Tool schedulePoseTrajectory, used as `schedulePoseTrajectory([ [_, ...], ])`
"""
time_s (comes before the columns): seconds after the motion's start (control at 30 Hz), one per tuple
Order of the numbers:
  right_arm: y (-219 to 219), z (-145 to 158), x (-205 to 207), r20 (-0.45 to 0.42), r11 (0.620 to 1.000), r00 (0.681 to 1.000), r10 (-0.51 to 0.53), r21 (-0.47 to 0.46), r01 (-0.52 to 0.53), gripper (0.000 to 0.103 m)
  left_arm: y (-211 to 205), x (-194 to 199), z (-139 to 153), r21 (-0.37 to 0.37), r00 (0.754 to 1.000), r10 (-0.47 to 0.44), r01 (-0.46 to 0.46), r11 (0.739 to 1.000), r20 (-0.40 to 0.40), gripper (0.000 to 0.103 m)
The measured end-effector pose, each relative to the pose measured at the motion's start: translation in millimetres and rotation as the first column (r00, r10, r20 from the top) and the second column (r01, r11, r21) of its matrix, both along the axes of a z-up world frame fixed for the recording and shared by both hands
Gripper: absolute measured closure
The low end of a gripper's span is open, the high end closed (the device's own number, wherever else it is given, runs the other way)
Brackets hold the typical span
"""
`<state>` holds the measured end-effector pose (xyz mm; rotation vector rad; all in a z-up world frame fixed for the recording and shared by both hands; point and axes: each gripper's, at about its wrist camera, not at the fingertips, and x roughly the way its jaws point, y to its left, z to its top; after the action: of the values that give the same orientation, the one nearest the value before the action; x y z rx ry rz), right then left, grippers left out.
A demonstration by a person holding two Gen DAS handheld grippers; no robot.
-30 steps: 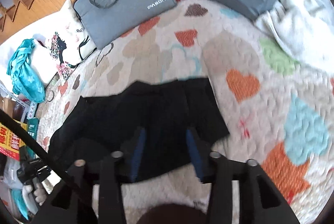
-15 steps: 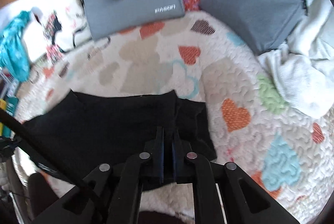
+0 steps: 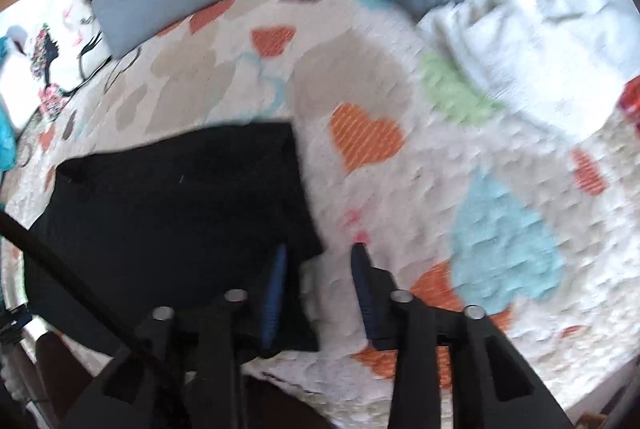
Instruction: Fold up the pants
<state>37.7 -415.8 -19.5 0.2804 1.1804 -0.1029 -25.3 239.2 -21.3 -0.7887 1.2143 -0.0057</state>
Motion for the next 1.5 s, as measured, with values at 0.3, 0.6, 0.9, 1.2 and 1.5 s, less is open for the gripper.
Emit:
schedulePoseTrajectory([
  [0.3,102.8,56.9,41.0,0.211,0.933,0.937,0.277,0.173,-0.315,0.064,9.5,-12.5,35.7,0.078,0.991,0.004,-0.015,0.997,0.136,0.082],
  [0.6,264.3,27.5,117.4,0.181,0.779,0.783,0.595,0.109,-0.618,0.055,-35.0,13.3,46.3,0.151,0.970,-0.140,0.111,0.982,0.197,0.076],
  [0.9,297.1,11.8,155.9,0.091,0.766,0.777,0.623,0.133,-0.629,0.100,-20.7,30.8,18.2,0.156,0.974,-0.136,0.108,0.982,0.180,0.072],
  [1.2,316.4,-23.0,182.6,0.018,0.809,0.811,0.584,0.059,-0.584,0.099,-12.0,30.3,9.6,0.173,0.980,-0.121,0.093,0.981,0.159,0.072],
  [1.5,267.3,39.9,131.7,0.143,0.797,0.842,0.520,0.272,-0.539,0.088,-29.4,36.7,28.9,0.207,0.964,-0.171,0.128,0.970,0.203,0.070],
])
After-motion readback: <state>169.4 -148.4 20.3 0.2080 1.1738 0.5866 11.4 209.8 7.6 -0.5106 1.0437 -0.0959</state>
